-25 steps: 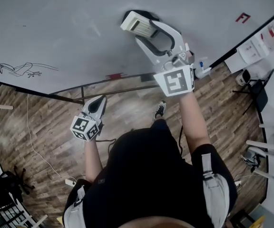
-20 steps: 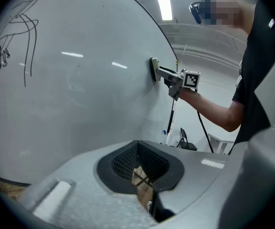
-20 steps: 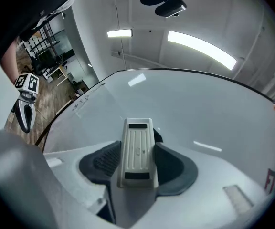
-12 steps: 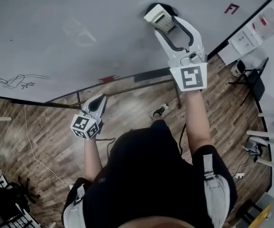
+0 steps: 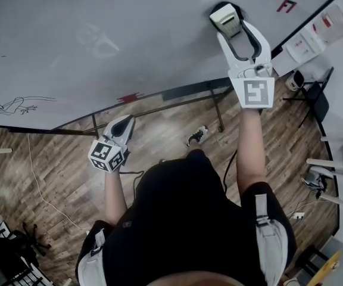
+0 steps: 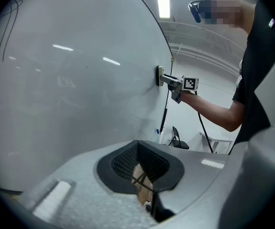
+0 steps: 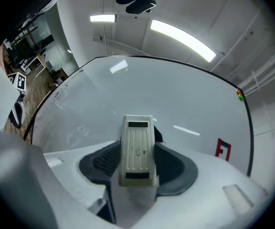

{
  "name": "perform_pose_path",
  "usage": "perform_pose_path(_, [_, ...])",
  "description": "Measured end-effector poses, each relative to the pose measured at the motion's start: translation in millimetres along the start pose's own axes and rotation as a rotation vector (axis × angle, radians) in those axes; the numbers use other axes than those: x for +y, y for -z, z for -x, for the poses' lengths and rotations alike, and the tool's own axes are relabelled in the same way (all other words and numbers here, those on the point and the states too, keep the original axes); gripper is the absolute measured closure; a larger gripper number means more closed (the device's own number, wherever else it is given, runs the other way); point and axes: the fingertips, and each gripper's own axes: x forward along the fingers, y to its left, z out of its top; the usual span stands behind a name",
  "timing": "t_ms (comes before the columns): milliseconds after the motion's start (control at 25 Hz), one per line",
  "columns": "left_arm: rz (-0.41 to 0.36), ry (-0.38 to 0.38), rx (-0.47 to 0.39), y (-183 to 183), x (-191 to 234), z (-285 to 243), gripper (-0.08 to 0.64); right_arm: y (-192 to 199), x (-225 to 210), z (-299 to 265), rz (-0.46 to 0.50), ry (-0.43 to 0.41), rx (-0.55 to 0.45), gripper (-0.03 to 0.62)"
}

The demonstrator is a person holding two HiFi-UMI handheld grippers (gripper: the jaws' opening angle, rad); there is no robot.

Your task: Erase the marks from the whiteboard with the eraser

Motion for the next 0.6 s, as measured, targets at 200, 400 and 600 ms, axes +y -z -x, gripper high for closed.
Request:
perform_pose_path(200, [-0.001, 0.006, -0.004, -1, -4, -4, 0.549, 19, -9, 10, -0.075, 0.025, 0.039, 0.368])
perform_pose_path(400, [-0.003, 0.009, -0.009, -1, -11, -2, 0.549, 57, -12, 36, -0.168, 0.036, 0.116, 0.367])
perform_pose_path(600, [-0.009, -0.002, -0.019, 0, -15, 12, 0.549, 81, 19, 70, -0.267, -0.001, 0.165, 0.367])
